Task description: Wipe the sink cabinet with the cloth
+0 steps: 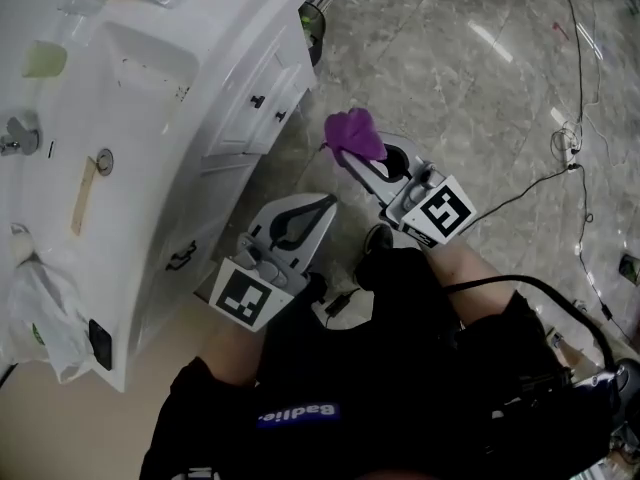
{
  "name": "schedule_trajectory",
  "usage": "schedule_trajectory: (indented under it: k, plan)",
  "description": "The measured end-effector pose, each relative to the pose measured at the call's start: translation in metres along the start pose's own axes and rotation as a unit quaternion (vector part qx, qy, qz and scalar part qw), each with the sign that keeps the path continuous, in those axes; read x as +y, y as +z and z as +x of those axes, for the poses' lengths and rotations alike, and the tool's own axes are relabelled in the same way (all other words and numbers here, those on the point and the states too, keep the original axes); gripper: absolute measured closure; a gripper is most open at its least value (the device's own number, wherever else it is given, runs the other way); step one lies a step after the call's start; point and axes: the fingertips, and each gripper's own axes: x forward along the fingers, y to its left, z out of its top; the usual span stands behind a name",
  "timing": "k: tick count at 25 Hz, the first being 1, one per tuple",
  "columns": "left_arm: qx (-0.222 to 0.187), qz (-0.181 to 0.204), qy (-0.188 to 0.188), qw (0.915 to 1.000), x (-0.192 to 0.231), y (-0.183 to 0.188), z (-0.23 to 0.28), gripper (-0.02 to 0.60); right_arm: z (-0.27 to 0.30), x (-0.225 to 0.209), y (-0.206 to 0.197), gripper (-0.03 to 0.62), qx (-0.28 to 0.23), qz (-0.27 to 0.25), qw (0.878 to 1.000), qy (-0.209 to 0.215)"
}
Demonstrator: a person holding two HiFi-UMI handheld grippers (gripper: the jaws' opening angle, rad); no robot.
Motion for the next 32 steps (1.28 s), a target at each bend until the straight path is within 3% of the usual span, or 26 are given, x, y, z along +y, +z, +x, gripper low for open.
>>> schedule_trajectory:
  k: [5,9,17,22,28,32]
  plan:
    - [0.012,0.009,-0.013,0.9998,0.017,-0.074,0.014,0.581,0.023,-0.034,-0.056,0.537,-0.009,-0.025,1.000,-0.008]
    - [0.028,0.024,-0.003,0.9993,0.038,-0.132,0.024,0.581,0.046,-0.049,-0.103,0.537,-0.024,-0.035,0.999,-0.002]
    - [-0.017,0.037,0.011,0.9991,0.066,-0.212,0.032,0.581,0.074,-0.068,-0.175,0.537,-0.032,-0.063,0.997,0.014]
    - [-0.022,0.033,0.022,0.9990,0.070,-0.245,0.020,0.581,0.088,-0.083,-0.159,0.537,-0.044,-0.083,0.996,0.004]
    - [-0.031,0.100,0.019,0.9944,0.069,-0.238,0.006,0.581,0.105,-0.107,-0.103,0.537,-0.065,-0.122,0.990,-0.023]
    - [-0.033,0.109,0.011,0.9934,0.063,-0.236,0.001,0.581,0.129,-0.127,-0.077,0.537,-0.056,-0.154,0.986,-0.043]
